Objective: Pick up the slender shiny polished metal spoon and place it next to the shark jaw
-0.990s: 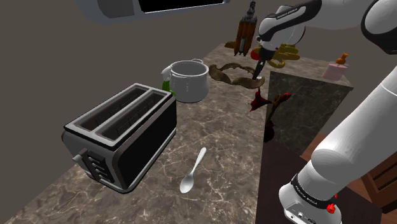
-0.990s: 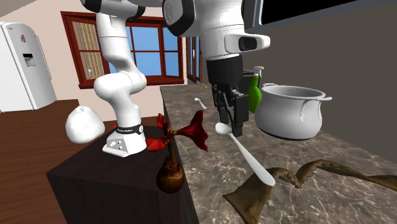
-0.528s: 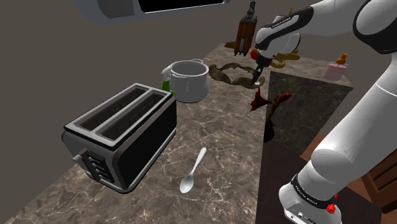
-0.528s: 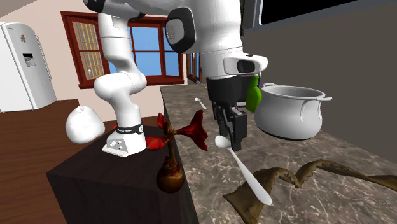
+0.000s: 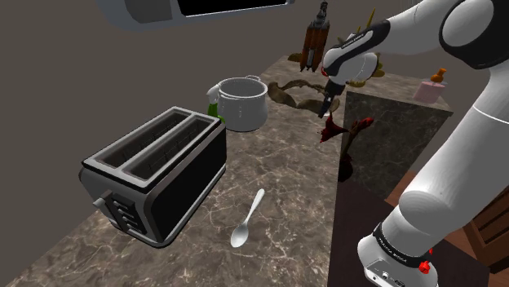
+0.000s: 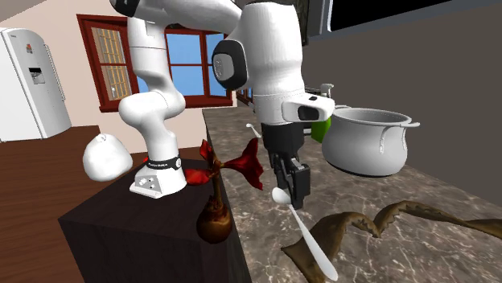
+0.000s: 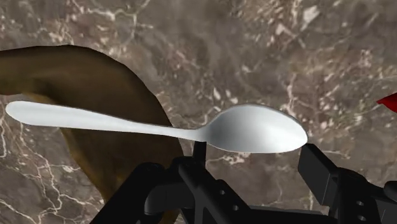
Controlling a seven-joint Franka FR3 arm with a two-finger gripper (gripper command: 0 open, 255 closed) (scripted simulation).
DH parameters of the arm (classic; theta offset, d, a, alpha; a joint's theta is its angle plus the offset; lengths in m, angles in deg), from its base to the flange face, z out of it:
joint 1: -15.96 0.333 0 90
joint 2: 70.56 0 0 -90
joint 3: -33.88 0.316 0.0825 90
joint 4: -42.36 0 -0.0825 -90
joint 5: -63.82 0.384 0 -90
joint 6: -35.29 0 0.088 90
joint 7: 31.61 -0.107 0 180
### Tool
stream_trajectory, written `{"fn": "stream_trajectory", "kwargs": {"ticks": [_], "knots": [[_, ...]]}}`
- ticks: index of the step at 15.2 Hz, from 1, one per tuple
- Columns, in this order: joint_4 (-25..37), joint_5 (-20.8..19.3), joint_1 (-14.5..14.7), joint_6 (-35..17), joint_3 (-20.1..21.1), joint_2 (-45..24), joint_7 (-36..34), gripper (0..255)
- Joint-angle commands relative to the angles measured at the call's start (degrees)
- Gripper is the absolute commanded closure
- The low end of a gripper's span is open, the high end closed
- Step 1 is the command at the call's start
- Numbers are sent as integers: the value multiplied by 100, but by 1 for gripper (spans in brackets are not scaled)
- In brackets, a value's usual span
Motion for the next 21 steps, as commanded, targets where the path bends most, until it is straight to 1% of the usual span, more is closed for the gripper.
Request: {"fn": "stream_trajectory", "kwargs": {"ticks": [1,5,13,14,19,21], "knots": [[-59,68,-9,-123,0,-87,61,255],[-162,229,-22,-390,22,-278,195,255],[-162,229,-23,-390,23,-277,195,255],[-161,229,-23,-389,24,-278,195,0],[-162,229,-23,-390,23,-277,195,0],[-87,8,-18,-59,-22,14,45,0]]}}
